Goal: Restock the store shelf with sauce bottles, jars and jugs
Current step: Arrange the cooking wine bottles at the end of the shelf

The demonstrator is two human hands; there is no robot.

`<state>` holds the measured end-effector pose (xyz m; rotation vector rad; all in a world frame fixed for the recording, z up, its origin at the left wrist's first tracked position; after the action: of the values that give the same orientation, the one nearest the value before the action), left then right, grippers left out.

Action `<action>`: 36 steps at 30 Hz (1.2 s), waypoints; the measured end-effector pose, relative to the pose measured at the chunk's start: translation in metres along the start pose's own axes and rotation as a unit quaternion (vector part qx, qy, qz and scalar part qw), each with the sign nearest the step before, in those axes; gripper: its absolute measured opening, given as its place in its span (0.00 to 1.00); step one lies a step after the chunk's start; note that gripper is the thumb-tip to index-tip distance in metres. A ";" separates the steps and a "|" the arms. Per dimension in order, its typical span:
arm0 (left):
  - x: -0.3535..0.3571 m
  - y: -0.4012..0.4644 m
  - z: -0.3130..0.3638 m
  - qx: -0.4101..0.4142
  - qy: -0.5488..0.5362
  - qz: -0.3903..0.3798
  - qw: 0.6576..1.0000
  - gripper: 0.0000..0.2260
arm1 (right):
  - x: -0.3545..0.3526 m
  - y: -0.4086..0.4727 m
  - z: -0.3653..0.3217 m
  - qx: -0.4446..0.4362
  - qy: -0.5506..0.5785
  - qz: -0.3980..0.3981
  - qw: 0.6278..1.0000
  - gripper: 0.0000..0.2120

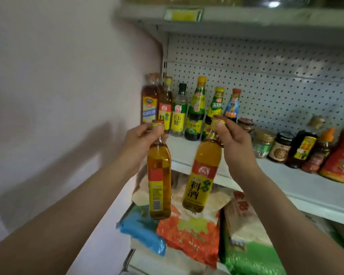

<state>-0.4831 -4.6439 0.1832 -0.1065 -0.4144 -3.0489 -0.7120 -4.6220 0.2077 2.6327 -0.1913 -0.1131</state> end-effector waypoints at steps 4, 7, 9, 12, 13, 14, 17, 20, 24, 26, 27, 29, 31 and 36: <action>-0.001 0.065 0.033 0.022 -0.001 0.013 1.000 0.10 | 0.011 0.054 -0.012 -0.016 0.006 0.025 1.000 0.11; -0.002 0.113 0.040 -0.003 -0.023 0.012 1.000 0.08 | 0.023 0.090 -0.009 -0.016 0.004 0.029 0.999 0.09; -0.001 0.143 0.035 -0.014 -0.042 0.012 0.999 0.04 | 0.030 0.110 0.001 -0.010 -0.008 0.033 0.999 0.08; -0.001 0.179 0.022 -0.020 -0.023 0.005 1.000 0.03 | 0.040 0.137 0.021 -0.009 -0.030 0.023 0.999 0.12; -0.001 0.188 0.019 -0.026 -0.011 0.006 1.000 0.05 | 0.042 0.144 0.028 -0.005 -0.027 0.022 0.999 0.14; -0.001 0.195 0.015 -0.028 0.005 0.007 1.000 0.07 | 0.045 0.149 0.034 0.001 -0.016 0.020 1.000 0.13; -0.002 0.212 0.010 -0.021 0.020 0.017 0.999 0.14 | 0.051 0.165 0.050 0.026 0.011 0.014 0.999 0.12; 0.001 0.226 0.004 -0.022 0.005 0.015 1.000 0.18 | 0.054 0.177 0.058 0.036 0.007 0.013 0.999 0.11; 0.005 0.235 -0.003 -0.020 -0.021 0.036 0.999 0.20 | 0.056 0.186 0.066 0.035 -0.003 0.005 0.999 0.13; 0.008 0.236 -0.007 -0.015 -0.024 0.040 0.999 0.17 | 0.059 0.185 0.069 0.025 -0.012 -0.008 1.000 0.12; 0.009 0.238 -0.009 -0.014 -0.021 0.042 0.999 0.16 | 0.061 0.184 0.070 0.019 -0.025 -0.012 0.999 0.12; 0.008 0.240 -0.010 -0.007 -0.020 0.038 0.999 0.16 | 0.063 0.181 0.072 0.018 -0.040 -0.010 0.999 0.12; 0.003 0.240 -0.014 0.003 -0.010 0.020 1.000 0.16 | 0.064 0.177 0.077 0.032 -0.036 -0.003 0.999 0.13; -0.017 0.213 -0.063 -0.010 0.057 -0.031 0.998 0.27 | 0.062 0.151 0.110 0.084 0.035 0.001 0.996 0.14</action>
<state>-0.4543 -4.8648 0.1775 0.0799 -0.3853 -3.1011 -0.6812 -4.8145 0.1812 2.7979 -0.1868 -0.0039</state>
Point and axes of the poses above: each hand's wrist, its own y-axis towards the middle knuckle, its own x-axis out of the palm, z = x × y, the point moved 2 cm from there along y, towards the middle knuckle, and after that the axes turned 2 degrees about y, right-handed, at the moved point
